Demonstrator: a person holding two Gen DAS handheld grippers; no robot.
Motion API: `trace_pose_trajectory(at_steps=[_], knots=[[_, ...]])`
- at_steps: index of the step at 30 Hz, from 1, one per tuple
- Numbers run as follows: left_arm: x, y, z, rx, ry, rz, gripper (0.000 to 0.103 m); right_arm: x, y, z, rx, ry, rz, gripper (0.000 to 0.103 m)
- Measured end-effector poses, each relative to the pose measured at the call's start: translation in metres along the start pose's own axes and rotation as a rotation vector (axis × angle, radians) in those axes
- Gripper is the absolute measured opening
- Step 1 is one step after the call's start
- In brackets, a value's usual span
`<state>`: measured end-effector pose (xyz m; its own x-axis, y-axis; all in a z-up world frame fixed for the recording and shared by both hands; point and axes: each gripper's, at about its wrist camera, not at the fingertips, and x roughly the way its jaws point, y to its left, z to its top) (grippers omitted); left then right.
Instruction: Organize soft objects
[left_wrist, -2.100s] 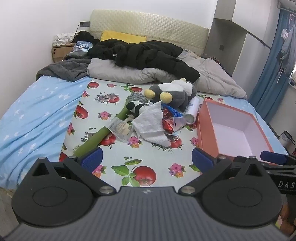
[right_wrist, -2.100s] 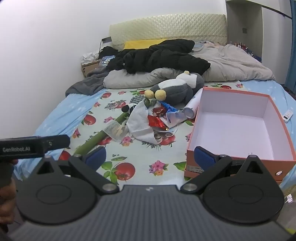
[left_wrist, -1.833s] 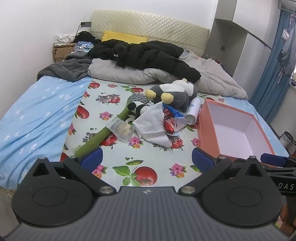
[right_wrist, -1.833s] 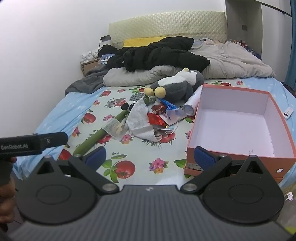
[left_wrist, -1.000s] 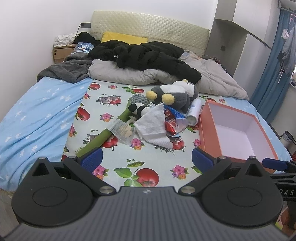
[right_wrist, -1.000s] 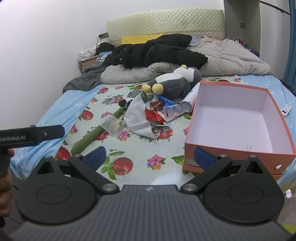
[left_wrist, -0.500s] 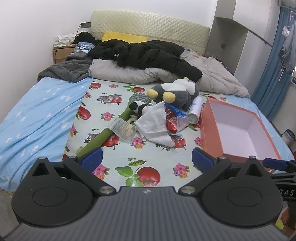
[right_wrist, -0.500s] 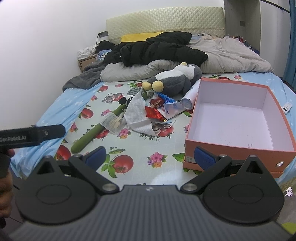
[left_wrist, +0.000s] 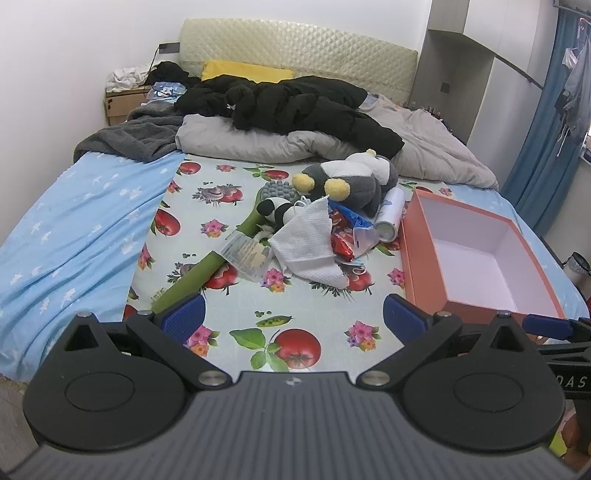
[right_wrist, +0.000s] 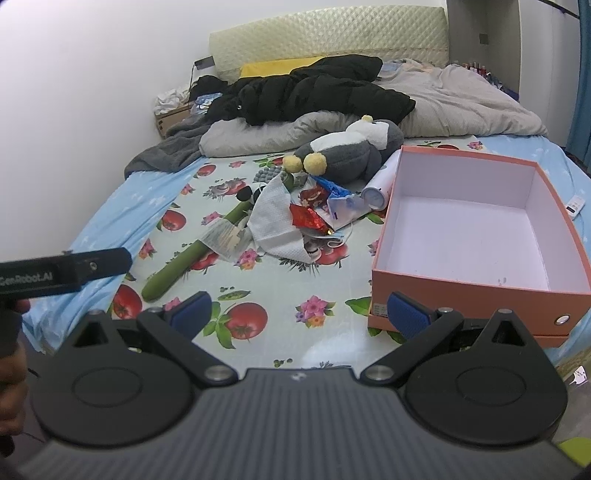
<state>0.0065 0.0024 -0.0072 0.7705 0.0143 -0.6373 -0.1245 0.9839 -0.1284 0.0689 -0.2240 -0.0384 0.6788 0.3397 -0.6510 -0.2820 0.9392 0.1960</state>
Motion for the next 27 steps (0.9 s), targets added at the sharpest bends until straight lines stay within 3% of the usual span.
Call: trace_pose_trajectory(at_steps=[27], knots=[[0.0096,0.0006,-0.0011,-0.006,0.009,-0.008,0.103,0.0047,-0.0015,-0.0025,0.034,0.020,0.036,0.103]])
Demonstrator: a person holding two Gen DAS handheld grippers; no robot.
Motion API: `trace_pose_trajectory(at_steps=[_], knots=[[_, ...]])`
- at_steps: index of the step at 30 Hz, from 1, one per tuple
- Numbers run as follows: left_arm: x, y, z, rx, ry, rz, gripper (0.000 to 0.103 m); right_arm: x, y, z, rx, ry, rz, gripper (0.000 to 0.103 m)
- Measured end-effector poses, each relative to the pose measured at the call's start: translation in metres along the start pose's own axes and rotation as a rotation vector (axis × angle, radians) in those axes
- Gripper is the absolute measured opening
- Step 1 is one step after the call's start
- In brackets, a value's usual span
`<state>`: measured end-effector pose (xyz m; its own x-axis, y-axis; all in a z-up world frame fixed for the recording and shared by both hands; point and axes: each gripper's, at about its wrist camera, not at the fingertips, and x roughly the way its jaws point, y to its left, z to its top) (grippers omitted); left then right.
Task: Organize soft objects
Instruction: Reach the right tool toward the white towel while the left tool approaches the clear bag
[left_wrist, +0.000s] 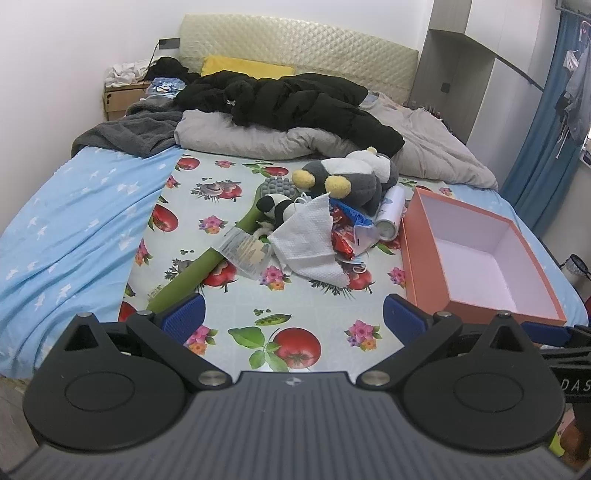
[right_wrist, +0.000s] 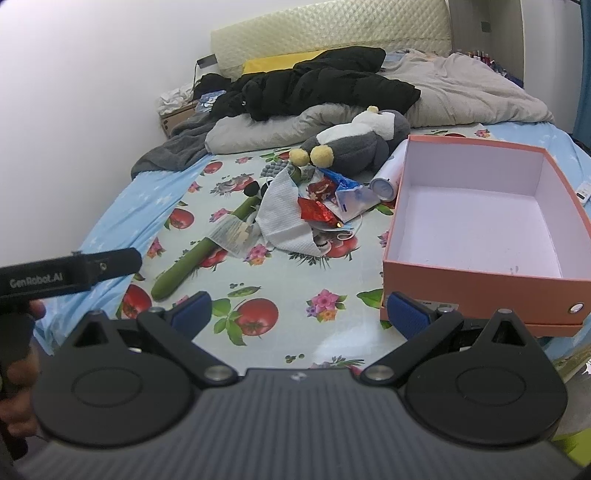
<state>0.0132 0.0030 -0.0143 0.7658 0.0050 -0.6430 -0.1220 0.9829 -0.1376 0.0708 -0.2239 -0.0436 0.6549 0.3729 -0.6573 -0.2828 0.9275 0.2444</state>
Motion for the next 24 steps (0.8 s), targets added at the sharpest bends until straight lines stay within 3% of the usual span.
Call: trace_pose_trajectory(at_steps=[15,19,21,24], knots=[[0.045,0.013,0.005,-0.010,0.033,-0.025,0.103,0.035,-0.001,0.004,0.014,0.038,0.024,0.102],[0.068,0.021,0.008,-0.017,0.048,-0.016,0.103,0.053,0.004,0.007,-0.010,0.051,0.046,0.094],[0.082,0.025,0.010,-0.014,0.057,-0.003,0.103,0.064,0.006,0.009,-0.028,0.054,0.055,0.081],[0.105,0.032,0.012,-0.005,0.074,0.004,0.103,0.086,0.010,0.011,-0.061,0.079,0.062,0.073]])
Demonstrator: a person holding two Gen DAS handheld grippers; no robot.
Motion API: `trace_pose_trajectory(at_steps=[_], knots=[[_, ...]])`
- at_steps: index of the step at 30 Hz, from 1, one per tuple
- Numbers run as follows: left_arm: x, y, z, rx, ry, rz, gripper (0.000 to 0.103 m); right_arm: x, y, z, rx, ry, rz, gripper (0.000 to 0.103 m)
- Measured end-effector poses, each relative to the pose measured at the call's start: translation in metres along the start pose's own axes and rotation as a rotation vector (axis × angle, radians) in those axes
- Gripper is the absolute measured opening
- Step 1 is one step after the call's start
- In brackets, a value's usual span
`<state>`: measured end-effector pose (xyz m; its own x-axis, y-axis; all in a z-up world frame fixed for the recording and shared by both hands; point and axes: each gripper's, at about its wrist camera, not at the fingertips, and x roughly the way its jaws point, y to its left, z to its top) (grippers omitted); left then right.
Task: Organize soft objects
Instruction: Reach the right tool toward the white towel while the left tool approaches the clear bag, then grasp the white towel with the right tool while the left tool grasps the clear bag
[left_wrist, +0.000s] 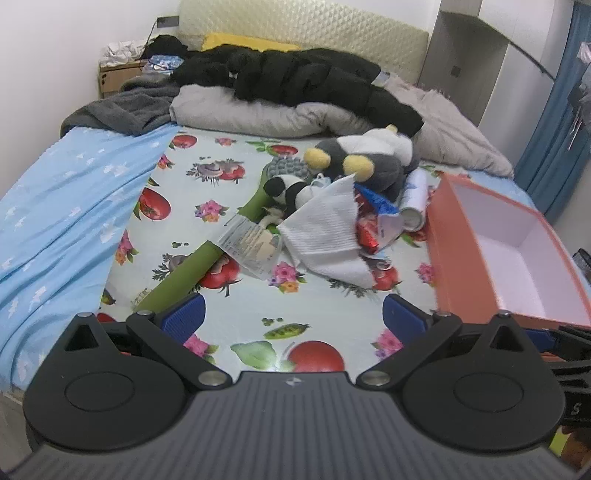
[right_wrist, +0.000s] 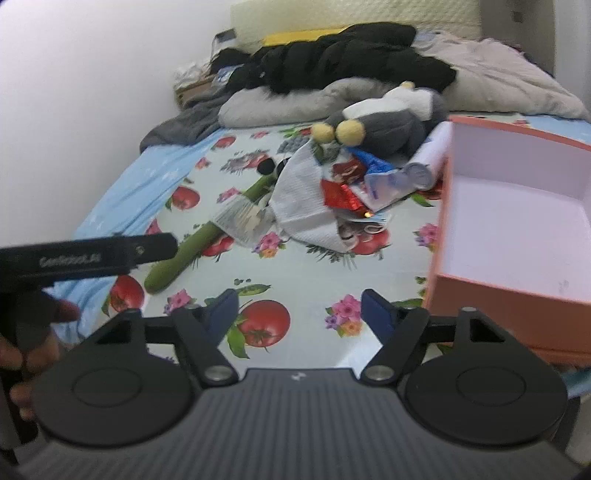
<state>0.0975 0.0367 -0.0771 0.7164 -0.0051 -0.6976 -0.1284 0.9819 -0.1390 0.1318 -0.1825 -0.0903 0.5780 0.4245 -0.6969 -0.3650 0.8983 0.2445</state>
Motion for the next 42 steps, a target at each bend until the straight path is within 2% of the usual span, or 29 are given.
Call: trace_pose_trajectory(at_steps=[6,16,20,28,31,37,39,42], knots=[[0.049,0.011,0.009,0.024,0.036,0.016,0.103,0.044,0.003,0.011,-0.048,0.028,-0.005,0.072],[0.131,0.026,0.029,0.098,0.071,0.041,0.102,0.122,-0.016,0.034,-0.059,0.068,-0.005,0.071],[0.163,0.026,0.035,0.137,0.089,0.031,0.102,0.149,-0.021,0.042,-0.076,0.067,-0.042,0.071],[0.218,0.022,0.044,0.228,0.116,0.000,0.088,0.193,-0.035,0.055,-0.058,0.071,-0.047,0.068],[0.232,0.015,0.043,0.295,0.121,0.006,0.084,0.205,-0.039,0.056,-0.061,0.090,-0.032,0.059],[0.250,0.012,0.038,0.329,0.145,0.027,0.067,0.215,-0.039,0.053,-0.070,0.115,0.028,0.035],[0.253,0.013,0.037,0.326,0.149,0.041,0.057,0.215,-0.038,0.051,-0.073,0.126,0.045,0.021],[0.253,0.017,0.036,0.309,0.149,0.059,0.045,0.213,-0.037,0.050,-0.073,0.128,0.071,0.013]])
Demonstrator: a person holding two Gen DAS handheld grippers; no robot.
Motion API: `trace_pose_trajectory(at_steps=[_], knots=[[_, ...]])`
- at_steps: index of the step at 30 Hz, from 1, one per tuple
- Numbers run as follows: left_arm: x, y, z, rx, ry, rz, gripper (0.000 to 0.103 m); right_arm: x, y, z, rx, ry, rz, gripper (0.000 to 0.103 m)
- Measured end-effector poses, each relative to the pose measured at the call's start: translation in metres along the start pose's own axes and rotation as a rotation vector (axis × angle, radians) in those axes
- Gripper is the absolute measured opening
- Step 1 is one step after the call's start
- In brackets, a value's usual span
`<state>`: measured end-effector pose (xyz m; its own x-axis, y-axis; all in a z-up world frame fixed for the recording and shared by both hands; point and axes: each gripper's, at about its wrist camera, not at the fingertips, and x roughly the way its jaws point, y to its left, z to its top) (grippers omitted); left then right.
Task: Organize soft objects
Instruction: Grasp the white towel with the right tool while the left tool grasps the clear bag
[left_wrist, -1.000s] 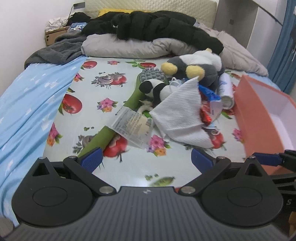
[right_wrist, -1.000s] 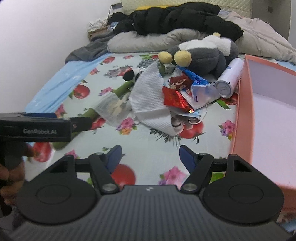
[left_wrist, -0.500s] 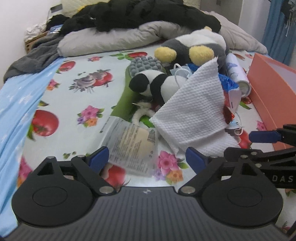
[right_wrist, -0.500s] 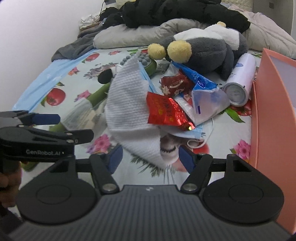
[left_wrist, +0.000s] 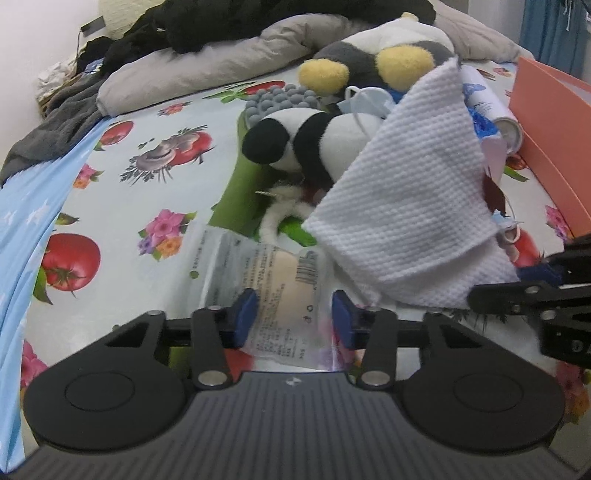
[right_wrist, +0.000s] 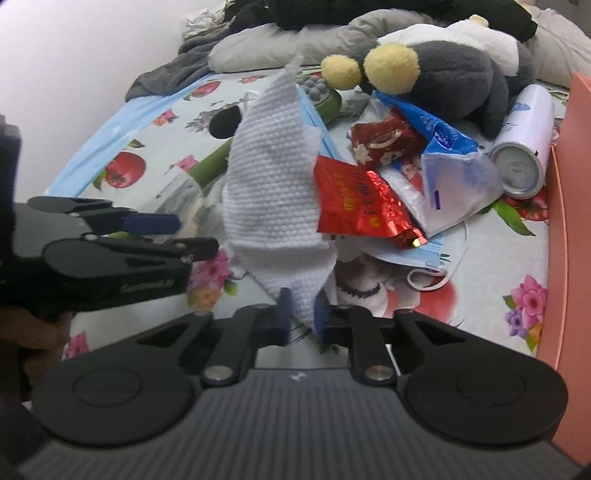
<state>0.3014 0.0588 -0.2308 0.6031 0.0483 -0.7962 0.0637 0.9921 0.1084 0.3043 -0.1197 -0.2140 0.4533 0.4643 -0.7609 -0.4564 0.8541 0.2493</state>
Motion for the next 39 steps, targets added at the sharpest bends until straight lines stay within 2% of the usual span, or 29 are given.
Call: trace_pose_trajectory(at_steps=[1,2,5,11,19,27,31,39], knots=[[0.000,0.001,0.000,-0.006,-0.001,0.008,0.037,-0.002,0.001,0.000,-0.002,-0.004,0.008,0.011],[-0.001,0.002,-0.001,-0.007,-0.002,0.015,0.035,-0.005,0.002,-0.001,-0.009,-0.007,0.014,0.007],[-0.007,0.003,-0.003,-0.031,-0.009,-0.001,0.026,-0.012,0.006,-0.001,-0.020,-0.016,0.024,0.004],[-0.034,0.001,-0.014,-0.090,-0.024,-0.040,0.016,-0.038,0.020,-0.005,-0.043,-0.047,0.043,0.004],[-0.088,0.000,-0.044,-0.153,-0.064,-0.030,0.014,-0.080,0.043,-0.026,-0.045,-0.075,0.068,0.004],[-0.138,0.003,-0.078,-0.216,-0.089,-0.022,0.014,-0.116,0.052,-0.054,0.004,-0.062,0.079,0.004],[-0.145,-0.001,-0.091,-0.246,-0.076,-0.061,0.014,-0.127,0.043,-0.071,0.054,-0.032,0.044,0.004],[-0.133,-0.018,-0.105,-0.254,-0.023,-0.144,0.015,-0.133,0.021,-0.097,0.136,0.025,-0.068,0.007]])
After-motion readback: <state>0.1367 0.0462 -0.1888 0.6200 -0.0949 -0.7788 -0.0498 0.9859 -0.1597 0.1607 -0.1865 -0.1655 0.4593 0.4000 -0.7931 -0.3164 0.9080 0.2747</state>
